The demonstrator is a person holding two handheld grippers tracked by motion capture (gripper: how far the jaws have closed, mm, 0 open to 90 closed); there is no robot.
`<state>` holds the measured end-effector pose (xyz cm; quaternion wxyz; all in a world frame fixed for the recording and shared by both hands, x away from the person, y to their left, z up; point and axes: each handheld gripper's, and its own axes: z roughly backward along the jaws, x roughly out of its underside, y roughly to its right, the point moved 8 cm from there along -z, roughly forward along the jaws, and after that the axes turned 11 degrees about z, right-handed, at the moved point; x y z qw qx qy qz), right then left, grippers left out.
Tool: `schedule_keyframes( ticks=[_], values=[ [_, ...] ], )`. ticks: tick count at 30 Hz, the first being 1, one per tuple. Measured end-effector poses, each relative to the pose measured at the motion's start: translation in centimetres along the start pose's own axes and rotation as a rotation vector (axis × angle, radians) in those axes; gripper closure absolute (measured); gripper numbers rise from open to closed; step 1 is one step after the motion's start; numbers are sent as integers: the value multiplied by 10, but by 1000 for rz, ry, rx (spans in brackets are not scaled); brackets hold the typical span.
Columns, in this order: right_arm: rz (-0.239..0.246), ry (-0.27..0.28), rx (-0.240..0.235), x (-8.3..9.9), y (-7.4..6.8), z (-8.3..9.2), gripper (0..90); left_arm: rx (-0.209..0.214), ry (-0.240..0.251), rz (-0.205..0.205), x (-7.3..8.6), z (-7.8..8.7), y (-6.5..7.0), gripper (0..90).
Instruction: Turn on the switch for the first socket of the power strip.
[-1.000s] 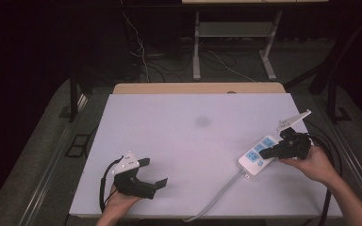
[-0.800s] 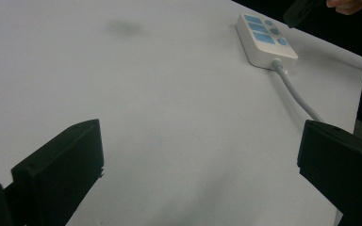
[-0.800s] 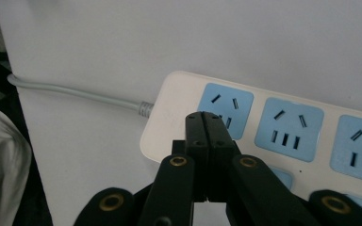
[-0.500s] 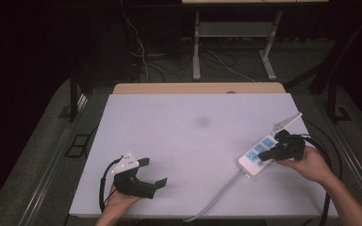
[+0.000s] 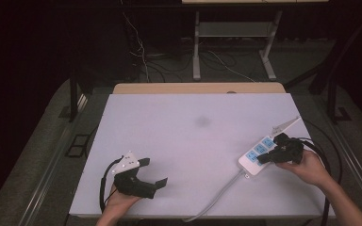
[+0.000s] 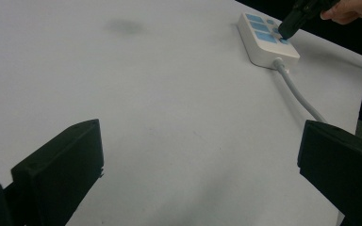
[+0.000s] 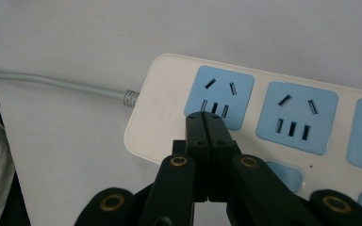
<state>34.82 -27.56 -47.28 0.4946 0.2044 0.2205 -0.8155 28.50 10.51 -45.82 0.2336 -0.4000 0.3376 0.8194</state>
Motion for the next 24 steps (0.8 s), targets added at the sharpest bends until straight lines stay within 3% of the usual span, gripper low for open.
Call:
schedule_keyframes(
  ticks=[12,24],
  values=[
    [-10,44,35,7,3,2,897,2,-7,-2,1,-2,0,0],
    [-3,41,17,3,-2,-1,898,0,-6,0,1,-1,0,0]
  ],
)
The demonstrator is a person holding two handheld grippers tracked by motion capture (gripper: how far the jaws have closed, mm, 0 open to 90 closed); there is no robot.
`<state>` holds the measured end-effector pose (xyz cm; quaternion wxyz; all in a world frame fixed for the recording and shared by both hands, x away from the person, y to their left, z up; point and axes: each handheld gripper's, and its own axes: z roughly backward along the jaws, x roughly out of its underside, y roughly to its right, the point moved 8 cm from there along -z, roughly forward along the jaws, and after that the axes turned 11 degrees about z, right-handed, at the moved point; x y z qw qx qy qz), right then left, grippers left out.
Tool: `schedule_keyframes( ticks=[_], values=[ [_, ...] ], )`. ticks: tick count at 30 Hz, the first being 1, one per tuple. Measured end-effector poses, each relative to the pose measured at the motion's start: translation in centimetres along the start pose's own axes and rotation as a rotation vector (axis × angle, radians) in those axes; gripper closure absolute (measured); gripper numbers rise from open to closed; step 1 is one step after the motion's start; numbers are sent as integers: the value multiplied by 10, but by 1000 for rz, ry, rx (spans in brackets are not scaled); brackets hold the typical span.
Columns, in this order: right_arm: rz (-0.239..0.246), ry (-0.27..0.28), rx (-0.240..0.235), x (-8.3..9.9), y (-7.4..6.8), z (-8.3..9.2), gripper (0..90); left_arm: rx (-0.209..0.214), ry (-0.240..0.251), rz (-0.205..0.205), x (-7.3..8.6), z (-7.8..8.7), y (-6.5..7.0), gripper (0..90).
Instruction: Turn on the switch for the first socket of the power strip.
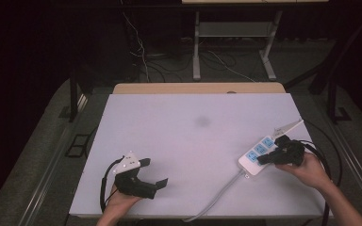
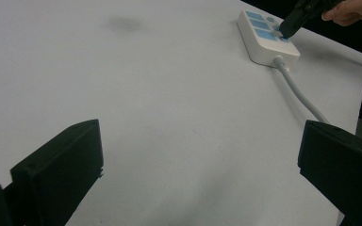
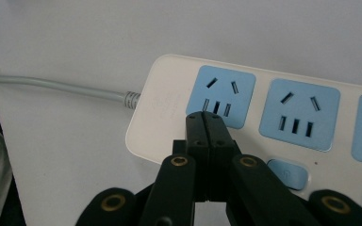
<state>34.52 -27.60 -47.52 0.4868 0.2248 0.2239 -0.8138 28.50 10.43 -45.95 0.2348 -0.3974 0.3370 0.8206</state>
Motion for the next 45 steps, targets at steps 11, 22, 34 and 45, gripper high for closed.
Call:
schedule_keyframes(
  ticks=[11,22,34,45],
  values=[
    [24,-1,14,1,-2,-1,900,4,-4,-3,1,-1,1,0],
    [46,-5,0,-4,-5,-7,900,5,-3,-1,1,1,1,0],
    [12,135,-3,9,-4,-6,900,6,-3,-7,1,1,1,0],
    [-8,146,1,9,-5,-5,900,8,-3,-3,1,1,1,0]
  ],
)
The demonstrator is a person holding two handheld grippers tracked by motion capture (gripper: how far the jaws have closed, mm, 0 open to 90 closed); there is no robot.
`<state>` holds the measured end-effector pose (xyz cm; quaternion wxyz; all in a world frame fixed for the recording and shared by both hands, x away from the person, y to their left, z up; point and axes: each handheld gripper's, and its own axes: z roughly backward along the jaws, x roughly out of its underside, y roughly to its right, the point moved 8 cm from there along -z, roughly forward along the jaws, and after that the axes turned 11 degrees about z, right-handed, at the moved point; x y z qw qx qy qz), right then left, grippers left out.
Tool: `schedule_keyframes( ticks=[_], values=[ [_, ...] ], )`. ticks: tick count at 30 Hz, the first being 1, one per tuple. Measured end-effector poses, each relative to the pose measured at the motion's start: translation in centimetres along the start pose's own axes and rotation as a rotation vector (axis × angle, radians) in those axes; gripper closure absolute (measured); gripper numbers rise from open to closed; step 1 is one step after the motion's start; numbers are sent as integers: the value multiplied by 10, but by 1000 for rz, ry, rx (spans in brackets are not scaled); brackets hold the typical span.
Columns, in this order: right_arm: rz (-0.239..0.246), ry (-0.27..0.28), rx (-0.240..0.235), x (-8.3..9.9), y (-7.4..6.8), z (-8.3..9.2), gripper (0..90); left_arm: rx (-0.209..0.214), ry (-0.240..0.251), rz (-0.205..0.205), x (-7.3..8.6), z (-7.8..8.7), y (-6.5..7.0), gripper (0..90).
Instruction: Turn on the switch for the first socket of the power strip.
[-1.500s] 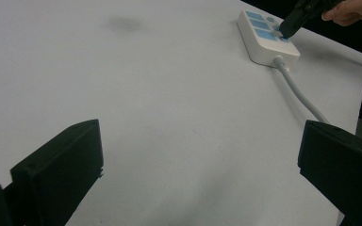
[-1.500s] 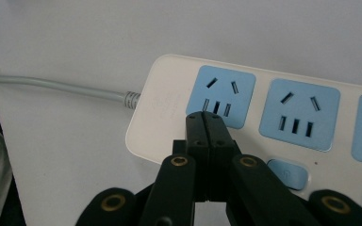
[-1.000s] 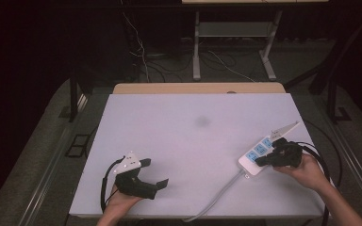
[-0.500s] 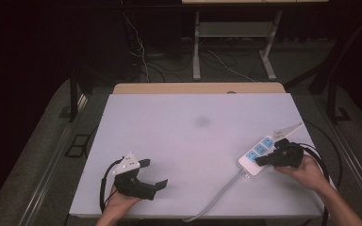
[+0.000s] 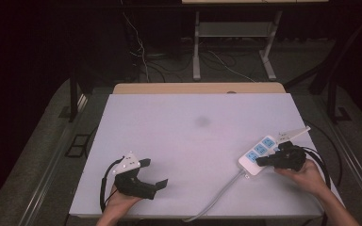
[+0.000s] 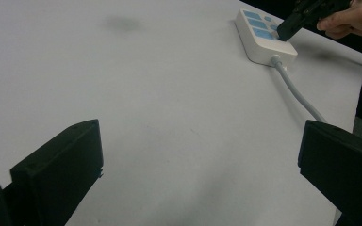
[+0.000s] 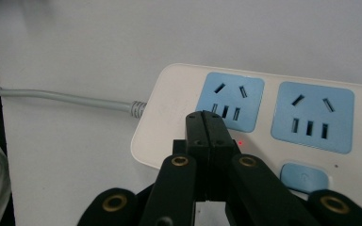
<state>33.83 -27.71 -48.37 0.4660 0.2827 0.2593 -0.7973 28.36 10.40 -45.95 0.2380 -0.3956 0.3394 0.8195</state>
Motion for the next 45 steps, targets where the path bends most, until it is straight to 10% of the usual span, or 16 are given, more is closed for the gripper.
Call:
schedule_keyframes(
  ticks=[17,45],
  values=[
    [-4,-49,7,-4,-3,0,900,2,-1,0,0,-1,1,0],
    [-15,29,82,-54,-9,22,895,12,17,7,-2,4,2,0]
  ],
)
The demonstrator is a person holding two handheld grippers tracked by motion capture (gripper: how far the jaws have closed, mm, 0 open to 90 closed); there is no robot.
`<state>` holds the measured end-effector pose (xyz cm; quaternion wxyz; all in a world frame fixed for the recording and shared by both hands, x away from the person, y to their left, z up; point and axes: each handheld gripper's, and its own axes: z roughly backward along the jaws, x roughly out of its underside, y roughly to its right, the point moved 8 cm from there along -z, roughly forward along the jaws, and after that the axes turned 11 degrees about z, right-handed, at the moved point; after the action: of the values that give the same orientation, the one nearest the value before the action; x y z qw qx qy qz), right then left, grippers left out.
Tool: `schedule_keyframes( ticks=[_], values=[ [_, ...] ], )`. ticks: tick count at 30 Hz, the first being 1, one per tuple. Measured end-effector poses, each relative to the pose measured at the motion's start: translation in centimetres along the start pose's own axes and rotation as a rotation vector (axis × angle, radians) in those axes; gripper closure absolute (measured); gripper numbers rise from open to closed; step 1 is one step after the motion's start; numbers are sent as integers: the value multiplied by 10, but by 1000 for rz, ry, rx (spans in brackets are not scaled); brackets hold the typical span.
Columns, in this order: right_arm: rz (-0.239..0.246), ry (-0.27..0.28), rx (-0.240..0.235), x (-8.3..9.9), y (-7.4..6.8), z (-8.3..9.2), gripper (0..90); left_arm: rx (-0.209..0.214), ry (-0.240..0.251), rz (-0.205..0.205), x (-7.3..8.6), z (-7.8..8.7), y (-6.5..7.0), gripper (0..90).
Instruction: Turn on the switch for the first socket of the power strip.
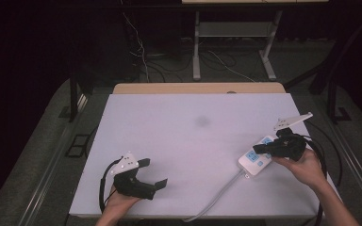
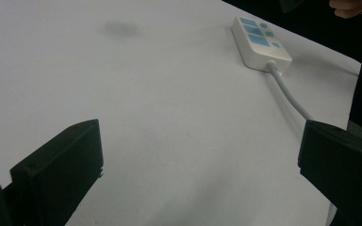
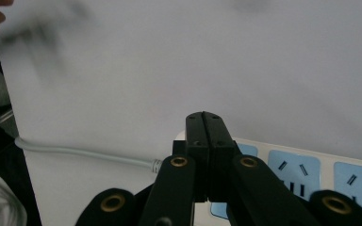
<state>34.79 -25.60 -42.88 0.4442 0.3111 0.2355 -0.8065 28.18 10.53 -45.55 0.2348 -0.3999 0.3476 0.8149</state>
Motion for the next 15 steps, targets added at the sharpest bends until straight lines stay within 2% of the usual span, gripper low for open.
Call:
schedule_keyframes(
  ticks=[2,6,8,9,10,15],
  values=[
    [-14,17,11,-2,-1,2,884,1,2,-1,0,0,0,0],
    [-48,50,49,-3,-3,8,768,1,7,2,-1,1,0,0],
    [-68,77,70,-4,-3,11,676,3,9,4,-1,1,0,0],
    [-91,99,97,-5,-4,14,561,4,11,5,-1,1,0,0],
    [-91,99,97,-5,-4,14,561,4,11,5,-1,1,0,0],
    [-148,165,121,-3,-5,20,256,3,15,9,-2,2,0,0]
  ],
)
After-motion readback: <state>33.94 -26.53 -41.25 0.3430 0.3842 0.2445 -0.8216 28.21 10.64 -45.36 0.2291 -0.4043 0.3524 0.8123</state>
